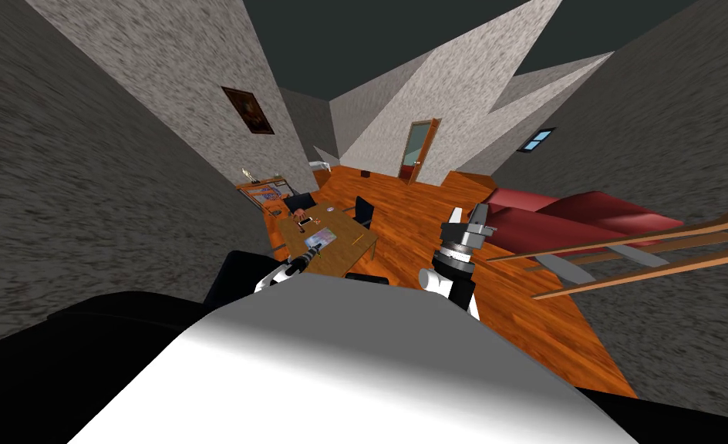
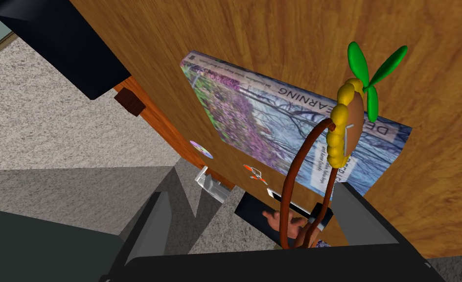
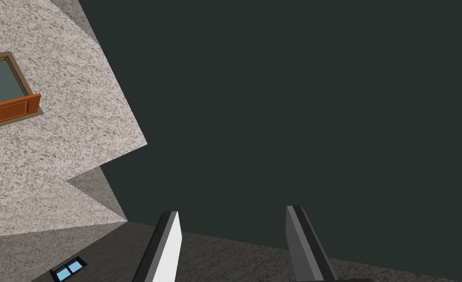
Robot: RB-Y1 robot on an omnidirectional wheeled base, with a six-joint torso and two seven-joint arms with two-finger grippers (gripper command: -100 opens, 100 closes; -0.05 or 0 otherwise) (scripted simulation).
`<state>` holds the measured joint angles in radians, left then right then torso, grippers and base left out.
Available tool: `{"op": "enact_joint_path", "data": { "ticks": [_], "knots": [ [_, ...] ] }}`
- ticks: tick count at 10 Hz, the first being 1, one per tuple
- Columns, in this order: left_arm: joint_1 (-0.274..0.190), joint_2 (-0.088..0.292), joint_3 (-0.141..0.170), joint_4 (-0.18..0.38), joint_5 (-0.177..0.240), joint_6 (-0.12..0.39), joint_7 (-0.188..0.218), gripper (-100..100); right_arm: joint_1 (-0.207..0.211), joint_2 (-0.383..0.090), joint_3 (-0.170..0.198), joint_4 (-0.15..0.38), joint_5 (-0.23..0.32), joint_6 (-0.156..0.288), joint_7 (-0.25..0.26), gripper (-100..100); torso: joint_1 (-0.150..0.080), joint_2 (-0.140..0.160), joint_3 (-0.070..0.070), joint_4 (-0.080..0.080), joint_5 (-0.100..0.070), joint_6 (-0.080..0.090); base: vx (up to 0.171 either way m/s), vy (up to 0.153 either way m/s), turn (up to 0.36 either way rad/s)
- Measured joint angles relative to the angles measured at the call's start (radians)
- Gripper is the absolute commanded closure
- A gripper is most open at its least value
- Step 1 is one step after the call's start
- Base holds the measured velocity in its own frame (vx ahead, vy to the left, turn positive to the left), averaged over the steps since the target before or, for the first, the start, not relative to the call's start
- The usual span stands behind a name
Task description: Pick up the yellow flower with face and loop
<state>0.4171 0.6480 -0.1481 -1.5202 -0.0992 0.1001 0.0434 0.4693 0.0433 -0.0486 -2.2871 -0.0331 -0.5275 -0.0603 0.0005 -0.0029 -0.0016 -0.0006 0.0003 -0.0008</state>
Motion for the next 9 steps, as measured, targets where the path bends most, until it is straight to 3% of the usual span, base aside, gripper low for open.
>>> {"op": "enact_joint_path", "data": {
  "ticks": [4,5,6,8,9],
  "knots": [
    [0.000,0.000,0.000,0.000,0.001,0.000,0.001,100,0.000,0.000,0.000,0.000,0.000,0.000,0.000,0,-0.001,0.002,0.001,0.000,-0.001,0.000,0.000,0.000,0.000],
    [0.000,0.000,0.000,0.000,0.001,0.000,0.001,0,0.000,0.000,0.000,0.000,0.000,0.000,0.000,0,-0.001,0.002,0.001,0.000,-0.001,0.000,0.000,0.000,0.000],
    [0.000,0.000,0.000,0.000,0.001,0.000,0.001,100,0.000,0.000,0.000,0.000,0.000,0.000,0.000,0,-0.001,0.002,0.001,0.000,-0.001,0.000,-0.025,-0.009,0.056],
    [0.018,0.016,-0.002,-0.032,0.004,0.010,0.007,100,0.000,0.000,0.000,0.000,0.000,0.000,0.000,0,-0.002,0.005,0.003,0.001,-0.001,0.000,-0.028,-0.012,0.036],
    [0.020,0.016,-0.003,-0.034,0.004,0.012,0.007,0,0.000,0.000,0.000,0.000,0.000,0.000,0.000,0,-0.002,0.004,0.002,0.001,-0.001,0.000,0.000,0.000,0.000]
  ]
}}
